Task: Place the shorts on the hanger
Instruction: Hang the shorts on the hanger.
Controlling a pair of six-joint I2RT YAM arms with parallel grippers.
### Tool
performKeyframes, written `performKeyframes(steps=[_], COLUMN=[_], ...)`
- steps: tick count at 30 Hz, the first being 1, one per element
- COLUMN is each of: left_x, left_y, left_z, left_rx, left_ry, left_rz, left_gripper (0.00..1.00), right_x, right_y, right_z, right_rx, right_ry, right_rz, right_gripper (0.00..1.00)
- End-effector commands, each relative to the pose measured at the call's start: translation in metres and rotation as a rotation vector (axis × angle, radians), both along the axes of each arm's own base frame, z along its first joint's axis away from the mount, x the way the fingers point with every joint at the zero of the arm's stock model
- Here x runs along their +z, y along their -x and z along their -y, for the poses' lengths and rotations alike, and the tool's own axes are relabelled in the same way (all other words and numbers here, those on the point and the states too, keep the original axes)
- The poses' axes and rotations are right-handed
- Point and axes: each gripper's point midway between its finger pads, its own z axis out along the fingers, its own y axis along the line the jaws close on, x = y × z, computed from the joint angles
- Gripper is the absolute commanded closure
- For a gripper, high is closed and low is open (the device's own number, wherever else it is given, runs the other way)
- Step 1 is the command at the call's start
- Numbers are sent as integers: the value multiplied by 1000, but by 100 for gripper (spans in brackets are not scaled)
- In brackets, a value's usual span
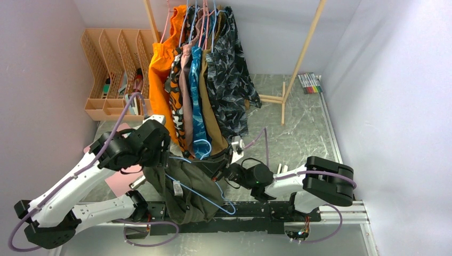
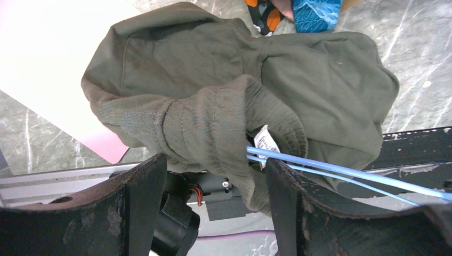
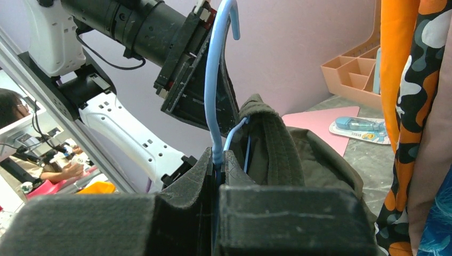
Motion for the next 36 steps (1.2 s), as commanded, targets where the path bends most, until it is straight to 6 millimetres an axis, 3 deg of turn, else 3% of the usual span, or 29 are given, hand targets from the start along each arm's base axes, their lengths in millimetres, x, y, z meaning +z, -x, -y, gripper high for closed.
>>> performKeyframes(steps=[1, 6, 14, 17, 27, 29, 31, 36], left_x=[-9, -13, -9, 4, 99, 122, 157, 232], left_y=[-3, -6, -10, -12, -17, -15, -13, -5], left_z=[-8, -11, -8, -4, 26, 35, 43, 65], left_rx=[1, 30, 32, 27, -76, -122, -171, -298], left_ry=[-64, -94, -89, -53, 268, 349, 446, 633], left_rz=[-6, -2, 4, 30, 246, 290, 366, 500], left_gripper=[29, 40, 89, 93, 93, 93, 93, 93], right_x=[33, 37, 46, 49, 71, 82, 97, 146], right_y=[-2, 0, 1, 1, -9, -11, -15, -30], right_z=[4, 3, 4, 4, 4, 2, -2, -22], right_rx=[-23, -12, -7, -8, -64, -79, -94, -75], right_ry=[-95, -101, -129, -129, -137, -143, -149, -151], right_rz=[44, 44, 42, 39, 70, 92, 118, 178], right_gripper=[100, 100, 100, 100, 100, 100, 100, 100])
